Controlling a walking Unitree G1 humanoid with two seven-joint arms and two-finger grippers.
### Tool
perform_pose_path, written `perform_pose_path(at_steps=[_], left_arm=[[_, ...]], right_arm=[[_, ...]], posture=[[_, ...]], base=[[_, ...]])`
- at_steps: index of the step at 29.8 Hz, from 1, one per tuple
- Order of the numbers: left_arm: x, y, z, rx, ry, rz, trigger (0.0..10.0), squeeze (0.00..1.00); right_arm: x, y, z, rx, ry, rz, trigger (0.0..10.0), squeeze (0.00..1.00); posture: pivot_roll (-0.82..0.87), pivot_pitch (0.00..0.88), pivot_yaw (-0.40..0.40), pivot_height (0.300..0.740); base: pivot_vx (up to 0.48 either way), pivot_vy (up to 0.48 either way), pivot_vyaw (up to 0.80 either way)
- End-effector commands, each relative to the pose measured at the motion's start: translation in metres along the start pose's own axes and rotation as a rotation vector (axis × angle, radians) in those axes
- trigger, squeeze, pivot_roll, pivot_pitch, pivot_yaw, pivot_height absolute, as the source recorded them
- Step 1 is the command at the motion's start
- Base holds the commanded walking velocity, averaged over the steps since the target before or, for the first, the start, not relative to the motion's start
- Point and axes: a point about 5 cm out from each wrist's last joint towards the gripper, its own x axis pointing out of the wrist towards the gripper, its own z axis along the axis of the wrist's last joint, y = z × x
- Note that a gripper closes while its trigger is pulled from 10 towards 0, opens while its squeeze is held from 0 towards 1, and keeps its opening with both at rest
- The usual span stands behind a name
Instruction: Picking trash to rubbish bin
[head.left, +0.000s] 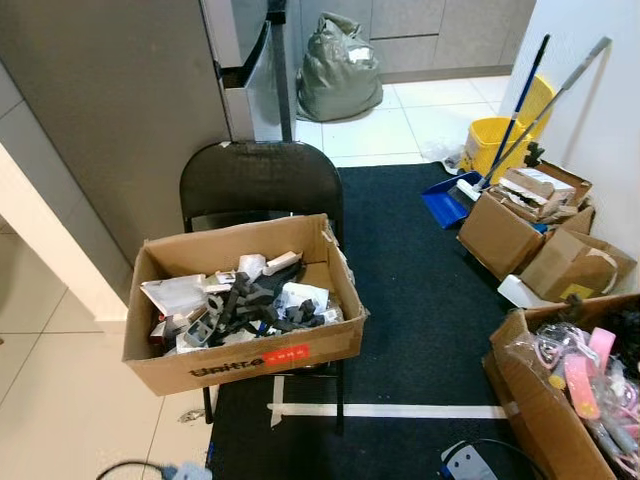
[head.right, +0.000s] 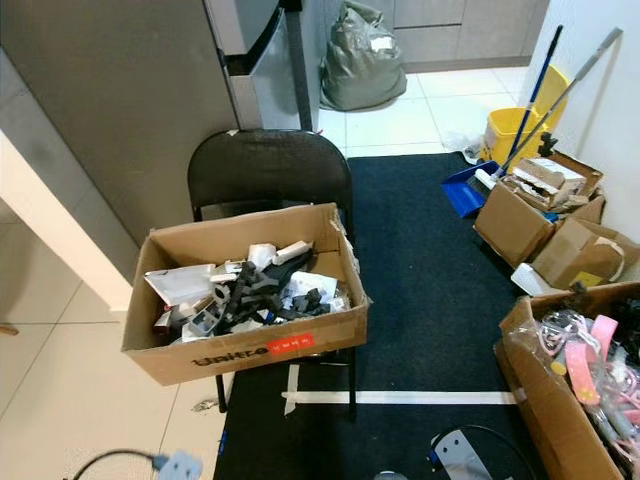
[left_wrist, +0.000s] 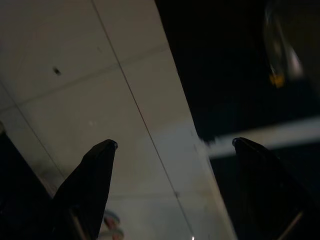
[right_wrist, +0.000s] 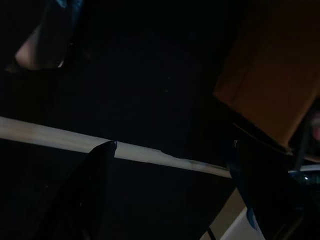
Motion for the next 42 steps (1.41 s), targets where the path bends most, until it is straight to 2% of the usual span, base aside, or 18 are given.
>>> perform_pose_path(at_steps=[1, 2, 3, 4, 5, 8, 9, 12, 14, 21, 24, 27, 32, 34, 35, 38, 42], left_arm=[[0.0, 0.009, -0.003, -0.042, 0.005, 0.06, 10.0, 0.0], [0.0, 0.009, -0.003, -0.042, 0.005, 0.06, 10.0, 0.0], [-0.001, 0.013, -0.002, -0.106, 0.0, 0.09, 10.0, 0.0], [-0.001, 0.013, -0.002, -0.106, 0.0, 0.09, 10.0, 0.0], [-0.002, 0.021, -0.009, -0.257, 0.006, 0.149, 10.0, 0.0], [-0.004, 0.03, -0.018, -0.412, 0.013, 0.196, 10.0, 0.0], [-0.004, 0.03, -0.018, -0.412, 0.013, 0.196, 10.0, 0.0], [-0.006, 0.04, -0.029, -0.538, 0.016, 0.248, 10.0, 0.0], [-0.008, 0.045, -0.036, -0.57, 0.023, 0.272, 10.0, 0.0], [-0.011, 0.044, -0.054, -0.597, 0.055, 0.287, 10.0, 0.0], [-0.012, 0.038, -0.063, -0.586, 0.083, 0.276, 10.0, 0.0], [-0.011, 0.037, -0.061, -0.589, 0.083, 0.272, 10.0, 0.0], [-0.008, 0.038, -0.044, -0.544, 0.034, 0.254, 10.0, 0.0], [-0.007, 0.039, -0.031, -0.469, -0.002, 0.245, 10.0, 0.0], [-0.006, 0.038, -0.025, -0.372, -0.017, 0.234, 10.0, 0.0], [-0.005, 0.032, -0.024, -0.265, -0.01, 0.215, 10.0, 0.0], [-0.005, 0.027, -0.028, -0.257, 0.002, 0.207, 10.0, 0.0]], right_arm=[[0.0, 0.0, 0.007, -0.01, -0.018, -0.001, 10.0, 0.0], [0.0, 0.0, 0.007, -0.01, -0.018, -0.001, 10.0, 0.0], [0.0, -0.001, 0.014, -0.004, -0.038, -0.003, 10.0, 0.0], [0.0, -0.001, 0.014, -0.004, -0.038, -0.003, 10.0, 0.0], [-0.001, 0.003, 0.03, 0.012, -0.089, 0.005, 10.0, 0.0], [-0.002, 0.01, 0.038, 0.003, -0.114, 0.026, 10.0, 0.0], [-0.002, 0.01, 0.038, 0.003, -0.114, 0.026, 10.0, 0.0], [-0.002, 0.014, 0.037, -0.03, -0.105, 0.041, 10.0, 0.0], [-0.002, 0.015, 0.036, -0.048, -0.1, 0.046, 10.0, 0.0], [-0.001, 0.014, 0.03, -0.064, -0.083, 0.047, 10.0, 0.0], [-0.001, 0.01, 0.029, -0.031, -0.083, 0.037, 10.0, 0.0], [-0.001, 0.007, 0.03, -0.015, -0.084, 0.027, 10.0, 0.0], [-0.001, 0.006, 0.027, -0.032, -0.073, 0.031, 10.0, 0.0], [-0.001, 0.011, 0.029, -0.05, -0.079, 0.049, 10.0, 0.0], [-0.001, 0.016, 0.033, -0.061, -0.091, 0.06, 10.0, 0.0], [-0.002, 0.02, 0.038, -0.058, -0.103, 0.066, 10.0, 0.0], [-0.002, 0.022, 0.04, -0.059, -0.109, 0.072, 10.0, 0.0]], posture=[[-0.11, 0.027, 0.059, 0.74], [-0.11, 0.027, 0.059, 0.74], [-0.11, 0.032, 0.067, 0.74], [-0.11, 0.032, 0.067, 0.74], [-0.11, 0.03, 0.061, 0.74], [-0.1, 0.029, 0.057, 0.74], [-0.1, 0.029, 0.057, 0.74], [-0.06, 0.042, 0.048, 0.74], [-0.05, 0.048, 0.043, 0.74], [-0.06, 0.049, 0.041, 0.74], [-0.09, 0.041, 0.06, 0.74], [-0.08, 0.041, 0.063, 0.74], [-0.05, 0.04, 0.047, 0.74], [-0.02, 0.042, 0.035, 0.74], [-0.01, 0.039, 0.039, 0.74], [0.01, 0.033, 0.04, 0.74], [0.02, 0.038, 0.037, 0.74]], base=[[0.0, 0.0, 0.0], [0.0, 0.0, 0.0], [0.0, 0.0, 0.0], [0.0, 0.0, 0.0], [0.0, 0.0, 0.0], [0.0, 0.0, 0.0], [0.0, 0.0, 0.0], [0.0, 0.0, 0.0], [0.0, 0.0, 0.0], [0.0, 0.0, 0.0], [0.0, 0.0, 0.0], [0.0, 0.0, 0.0], [0.0, 0.0, 0.0], [0.0, 0.0, 0.0], [0.0, 0.0, 0.0], [0.0, 0.0, 0.0], [0.0, 0.0, 0.0]])
